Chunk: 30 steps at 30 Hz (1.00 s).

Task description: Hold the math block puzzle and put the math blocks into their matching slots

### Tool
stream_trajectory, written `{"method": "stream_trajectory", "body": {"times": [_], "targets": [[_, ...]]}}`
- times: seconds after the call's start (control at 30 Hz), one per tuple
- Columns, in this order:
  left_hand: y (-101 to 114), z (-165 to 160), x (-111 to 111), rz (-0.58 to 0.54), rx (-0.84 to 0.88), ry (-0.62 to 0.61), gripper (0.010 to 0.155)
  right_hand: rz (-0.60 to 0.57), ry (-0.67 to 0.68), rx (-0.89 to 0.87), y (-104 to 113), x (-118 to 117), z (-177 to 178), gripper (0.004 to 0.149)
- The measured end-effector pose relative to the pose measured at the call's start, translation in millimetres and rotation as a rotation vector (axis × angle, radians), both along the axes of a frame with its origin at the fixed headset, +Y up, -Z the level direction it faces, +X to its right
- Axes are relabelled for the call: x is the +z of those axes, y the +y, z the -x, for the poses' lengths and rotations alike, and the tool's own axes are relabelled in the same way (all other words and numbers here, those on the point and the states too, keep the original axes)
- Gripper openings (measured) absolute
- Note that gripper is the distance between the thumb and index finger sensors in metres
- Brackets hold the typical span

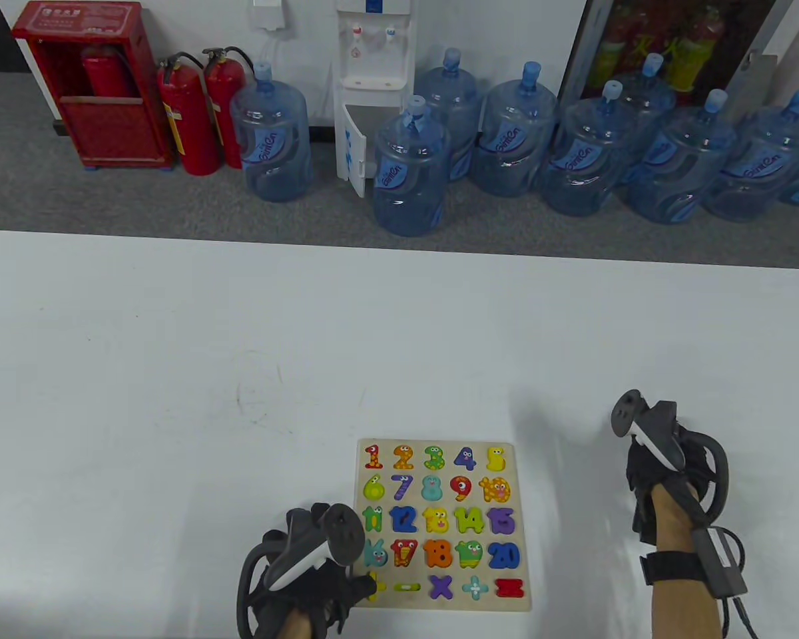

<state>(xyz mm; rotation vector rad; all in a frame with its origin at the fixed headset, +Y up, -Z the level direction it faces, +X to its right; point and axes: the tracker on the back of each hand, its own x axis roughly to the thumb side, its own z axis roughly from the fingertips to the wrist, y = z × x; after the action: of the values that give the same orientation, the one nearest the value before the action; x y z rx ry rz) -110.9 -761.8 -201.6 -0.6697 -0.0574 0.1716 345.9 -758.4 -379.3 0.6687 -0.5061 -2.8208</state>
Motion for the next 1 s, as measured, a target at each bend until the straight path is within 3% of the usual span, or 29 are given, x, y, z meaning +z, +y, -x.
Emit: {"method": "stream_trajectory", "body": {"times": [0.07,0.27,0.4,0.6,0.7,1.0], "targets": [[0,0,0,0.002,0.001,0.000,0.092,-0.036,0.007,-0.010,4,-3,-1,0.067],[-2,0,1,-0.010,0.009,0.012,0.092,-0.139,0.098,0.199,8,-6,15,0.059],[-3,-1,2,-0.016,0.006,0.017,0.092,-0.115,0.135,0.160,8,3,25,0.062],[-3,-1,2,-0.013,0.010,0.023,0.092,-0.182,0.330,0.109,8,21,37,0.061],[-3,-1,1,-0.008,0.010,0.022,0.092,-0.154,0.422,0.100,11,32,46,0.061],[-3,0,1,-0.012,0.011,0.016,0.093,-0.200,0.462,0.102,5,58,55,0.065]]}}
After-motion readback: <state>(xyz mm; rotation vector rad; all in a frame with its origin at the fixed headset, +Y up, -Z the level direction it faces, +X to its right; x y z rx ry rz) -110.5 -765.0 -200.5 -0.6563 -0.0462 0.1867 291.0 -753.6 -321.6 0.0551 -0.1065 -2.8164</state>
